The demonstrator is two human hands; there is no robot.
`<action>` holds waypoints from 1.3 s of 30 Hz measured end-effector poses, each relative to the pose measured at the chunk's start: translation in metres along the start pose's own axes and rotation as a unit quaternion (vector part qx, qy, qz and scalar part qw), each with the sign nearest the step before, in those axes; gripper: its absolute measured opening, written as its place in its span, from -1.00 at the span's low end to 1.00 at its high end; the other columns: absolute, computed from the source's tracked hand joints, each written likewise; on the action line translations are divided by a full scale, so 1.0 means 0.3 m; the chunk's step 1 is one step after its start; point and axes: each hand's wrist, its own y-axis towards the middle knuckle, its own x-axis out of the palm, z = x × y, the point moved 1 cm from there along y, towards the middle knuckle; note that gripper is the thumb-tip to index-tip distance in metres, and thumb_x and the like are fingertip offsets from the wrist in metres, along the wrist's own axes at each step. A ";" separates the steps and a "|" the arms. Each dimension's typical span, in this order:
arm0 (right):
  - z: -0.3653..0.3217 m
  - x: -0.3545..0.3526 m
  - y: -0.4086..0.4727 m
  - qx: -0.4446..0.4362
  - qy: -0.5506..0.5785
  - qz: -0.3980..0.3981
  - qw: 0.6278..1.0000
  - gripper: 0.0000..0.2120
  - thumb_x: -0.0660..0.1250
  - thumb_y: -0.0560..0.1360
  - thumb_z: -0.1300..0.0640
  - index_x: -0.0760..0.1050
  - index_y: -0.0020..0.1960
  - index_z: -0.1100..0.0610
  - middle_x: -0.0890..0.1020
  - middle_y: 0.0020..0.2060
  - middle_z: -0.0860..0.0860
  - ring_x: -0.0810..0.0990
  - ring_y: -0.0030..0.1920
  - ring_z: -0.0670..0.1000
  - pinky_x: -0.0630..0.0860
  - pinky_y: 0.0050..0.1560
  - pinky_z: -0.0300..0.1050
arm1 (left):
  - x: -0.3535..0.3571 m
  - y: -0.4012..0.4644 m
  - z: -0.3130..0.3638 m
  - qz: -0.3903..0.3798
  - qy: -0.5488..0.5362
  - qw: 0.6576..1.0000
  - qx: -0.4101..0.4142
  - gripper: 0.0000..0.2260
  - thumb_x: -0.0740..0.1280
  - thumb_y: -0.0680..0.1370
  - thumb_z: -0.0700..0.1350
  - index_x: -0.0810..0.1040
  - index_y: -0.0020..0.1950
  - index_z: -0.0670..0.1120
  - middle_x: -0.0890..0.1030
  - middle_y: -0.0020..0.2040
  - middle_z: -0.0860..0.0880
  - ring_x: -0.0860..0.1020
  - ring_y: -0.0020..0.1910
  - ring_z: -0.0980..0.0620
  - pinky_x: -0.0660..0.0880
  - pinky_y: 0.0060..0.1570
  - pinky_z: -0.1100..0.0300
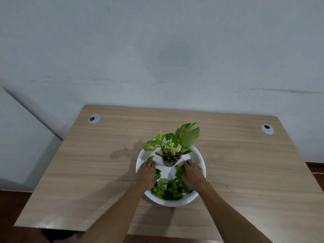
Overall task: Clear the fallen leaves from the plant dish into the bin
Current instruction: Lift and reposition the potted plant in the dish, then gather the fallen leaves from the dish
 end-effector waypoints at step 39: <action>-0.065 0.111 -0.200 -0.103 -0.053 -0.024 0.993 -0.40 -0.03 0.67 -0.12 0.04 0.61 0.16 0.15 0.60 0.07 0.10 0.60 0.06 0.07 0.58 0.03 | -0.069 -0.126 0.021 -0.092 0.059 0.993 0.037 -0.44 0.14 0.63 -0.15 0.00 0.56 -0.27 0.04 0.59 -0.22 0.06 0.58 -0.13 0.15 0.51 0.01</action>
